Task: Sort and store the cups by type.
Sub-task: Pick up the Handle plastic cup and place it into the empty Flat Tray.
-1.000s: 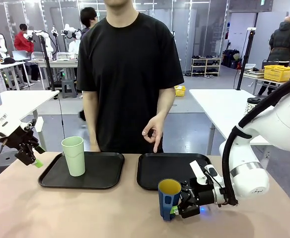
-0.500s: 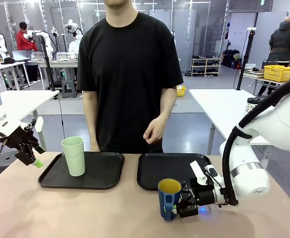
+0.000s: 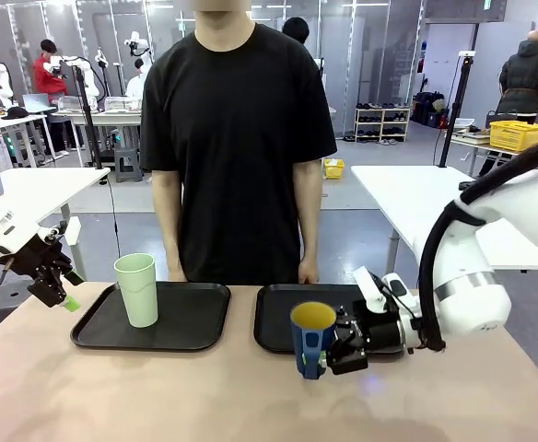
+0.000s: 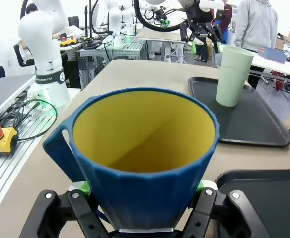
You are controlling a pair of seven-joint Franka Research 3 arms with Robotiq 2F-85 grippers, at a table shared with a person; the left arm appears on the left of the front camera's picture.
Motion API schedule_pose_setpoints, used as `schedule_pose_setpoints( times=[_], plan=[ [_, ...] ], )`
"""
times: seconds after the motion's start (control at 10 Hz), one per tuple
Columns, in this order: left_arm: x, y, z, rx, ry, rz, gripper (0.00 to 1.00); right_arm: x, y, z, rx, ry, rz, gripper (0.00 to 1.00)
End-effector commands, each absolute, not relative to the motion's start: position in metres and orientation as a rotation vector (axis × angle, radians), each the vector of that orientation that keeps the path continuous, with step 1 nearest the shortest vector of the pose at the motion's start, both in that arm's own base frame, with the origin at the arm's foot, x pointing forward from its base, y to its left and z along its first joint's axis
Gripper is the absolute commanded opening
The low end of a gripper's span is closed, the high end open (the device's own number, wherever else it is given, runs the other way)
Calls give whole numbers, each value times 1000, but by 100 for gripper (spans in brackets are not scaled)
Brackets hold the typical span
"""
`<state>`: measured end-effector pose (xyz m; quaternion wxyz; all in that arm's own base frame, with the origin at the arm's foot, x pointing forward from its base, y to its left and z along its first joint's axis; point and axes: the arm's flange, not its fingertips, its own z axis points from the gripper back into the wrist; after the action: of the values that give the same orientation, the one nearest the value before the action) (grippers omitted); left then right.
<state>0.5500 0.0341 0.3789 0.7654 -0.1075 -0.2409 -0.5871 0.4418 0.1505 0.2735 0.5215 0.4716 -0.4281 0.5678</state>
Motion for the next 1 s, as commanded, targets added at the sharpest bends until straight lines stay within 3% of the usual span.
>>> schedule_pose_setpoints(
  times=[0.0, 0.6, 0.7, 0.9],
  plan=[
    [553, 37, 379, -259, -553, -1293, 100, 436, 151, 289, 1107, -970, 1351, 66],
    [553, 37, 379, -259, -553, -1293, 100, 440, 149, 293, 1110, -1012, 1361, 66],
    [553, 37, 379, -259, -553, -1293, 100, 438, 148, 293, 1107, -1002, 1351, 73],
    [553, 37, 379, -259, -553, -1293, 100, 472, 133, 298, 1039, -1052, 1385, 73]
  ],
)
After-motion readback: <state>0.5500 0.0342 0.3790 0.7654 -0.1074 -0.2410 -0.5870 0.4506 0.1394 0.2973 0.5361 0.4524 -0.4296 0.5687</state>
